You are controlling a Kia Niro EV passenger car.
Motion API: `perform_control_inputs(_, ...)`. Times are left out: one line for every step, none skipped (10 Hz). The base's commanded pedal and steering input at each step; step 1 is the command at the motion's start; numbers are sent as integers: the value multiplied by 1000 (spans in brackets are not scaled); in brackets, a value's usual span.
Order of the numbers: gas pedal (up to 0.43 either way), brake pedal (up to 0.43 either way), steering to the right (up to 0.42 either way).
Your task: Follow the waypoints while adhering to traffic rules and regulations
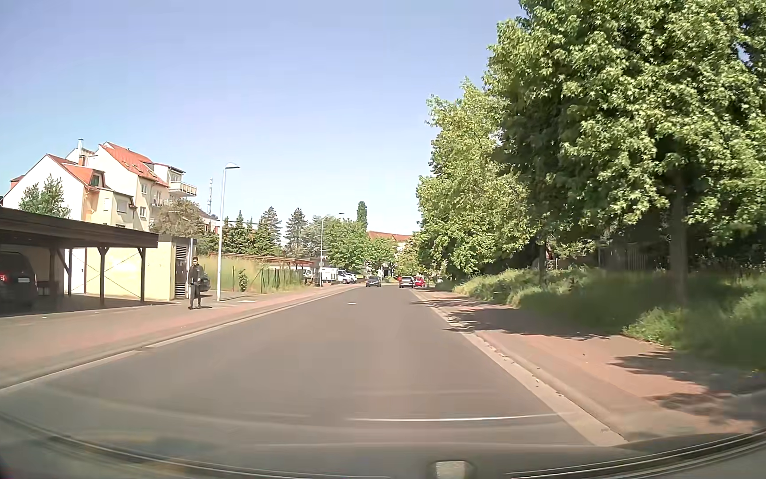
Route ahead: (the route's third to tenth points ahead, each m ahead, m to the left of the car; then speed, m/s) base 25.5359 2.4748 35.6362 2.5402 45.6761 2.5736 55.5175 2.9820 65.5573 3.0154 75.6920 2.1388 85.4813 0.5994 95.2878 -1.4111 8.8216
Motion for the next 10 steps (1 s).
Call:
perform_control_inputs(157,30,-36)
perform_control_inputs(157,30,-31)
perform_control_inputs(157,30,-25)
perform_control_inputs(157,30,-16)
perform_control_inputs(157,30,-10)
perform_control_inputs(157,30,-8)
perform_control_inputs(157,30,-8)
perform_control_inputs(157,30,-5)
perform_control_inputs(157,30,1)
perform_control_inputs(157,30,2)
